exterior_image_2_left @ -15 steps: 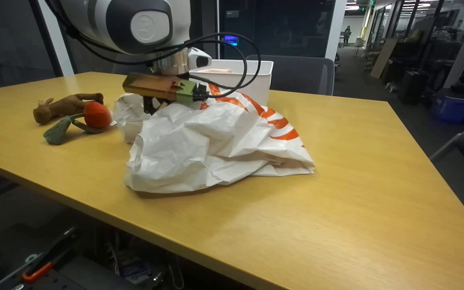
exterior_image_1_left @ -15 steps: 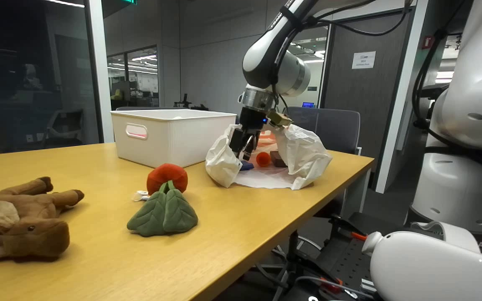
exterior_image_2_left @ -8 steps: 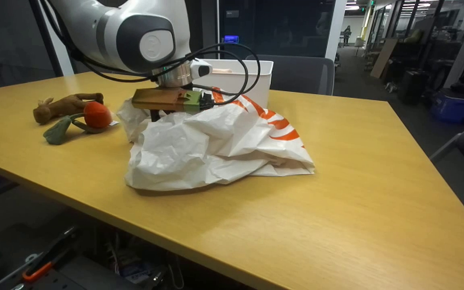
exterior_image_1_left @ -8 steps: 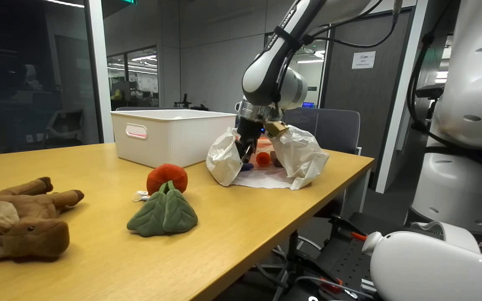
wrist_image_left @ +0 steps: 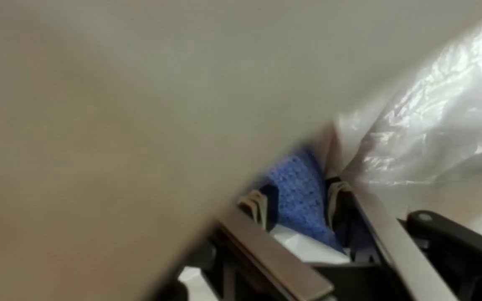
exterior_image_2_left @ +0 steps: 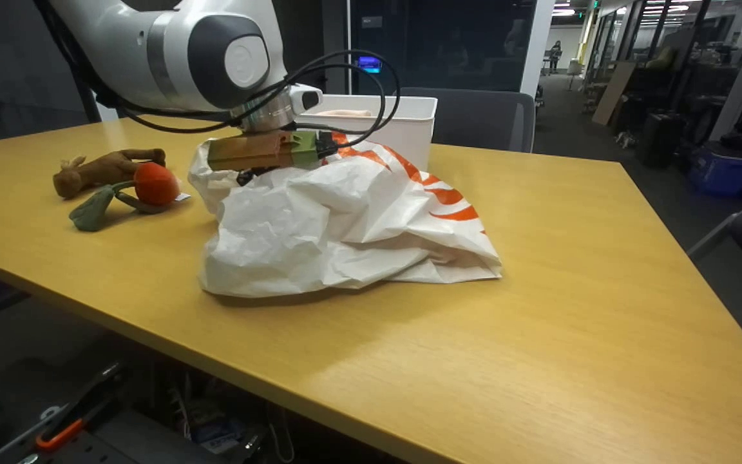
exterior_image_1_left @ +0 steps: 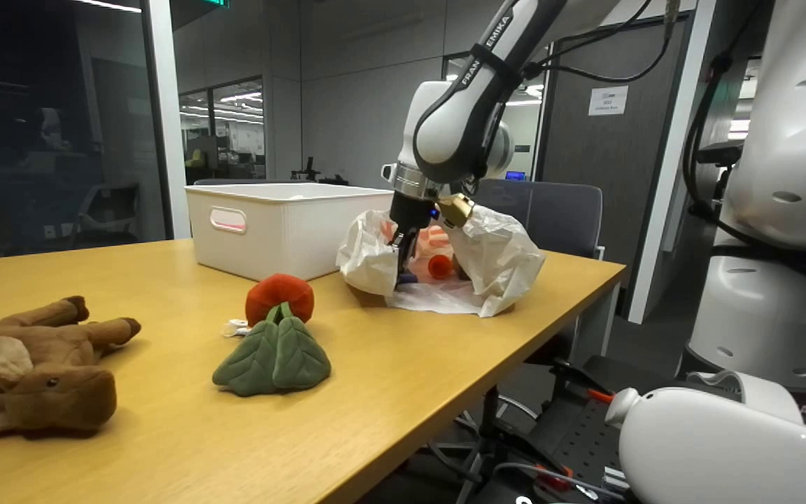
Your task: Take all the objects out of the carrier bag
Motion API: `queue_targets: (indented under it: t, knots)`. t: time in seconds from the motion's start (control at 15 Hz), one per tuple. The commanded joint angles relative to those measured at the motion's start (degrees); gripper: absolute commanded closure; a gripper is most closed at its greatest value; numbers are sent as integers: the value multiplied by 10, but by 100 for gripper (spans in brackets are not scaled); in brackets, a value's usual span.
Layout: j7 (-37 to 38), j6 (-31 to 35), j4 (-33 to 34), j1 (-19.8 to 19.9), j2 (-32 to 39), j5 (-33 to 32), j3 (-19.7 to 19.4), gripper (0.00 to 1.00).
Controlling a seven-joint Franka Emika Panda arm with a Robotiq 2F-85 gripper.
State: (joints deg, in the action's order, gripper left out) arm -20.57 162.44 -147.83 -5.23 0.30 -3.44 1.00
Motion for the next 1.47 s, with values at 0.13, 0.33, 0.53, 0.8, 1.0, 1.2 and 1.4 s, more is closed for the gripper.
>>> queue_targets:
  t: [0.13,0.33,0.53,0.8,1.0,1.2,1.4]
  knots:
    - [116,-27,-21,32,-63,-224,1,97]
    - [153,-49,-25,38,-84,-279,3,95]
    - [157,-75,-25,46,-98,-293,12,94]
    - [139,-80,-20,41,-79,-270,12,58]
    - [162,-64,-9,50,-61,-296,13,33]
    - [147,-56,2,48,-43,-280,7,10]
    - [140,-49,16,47,-19,-264,4,0]
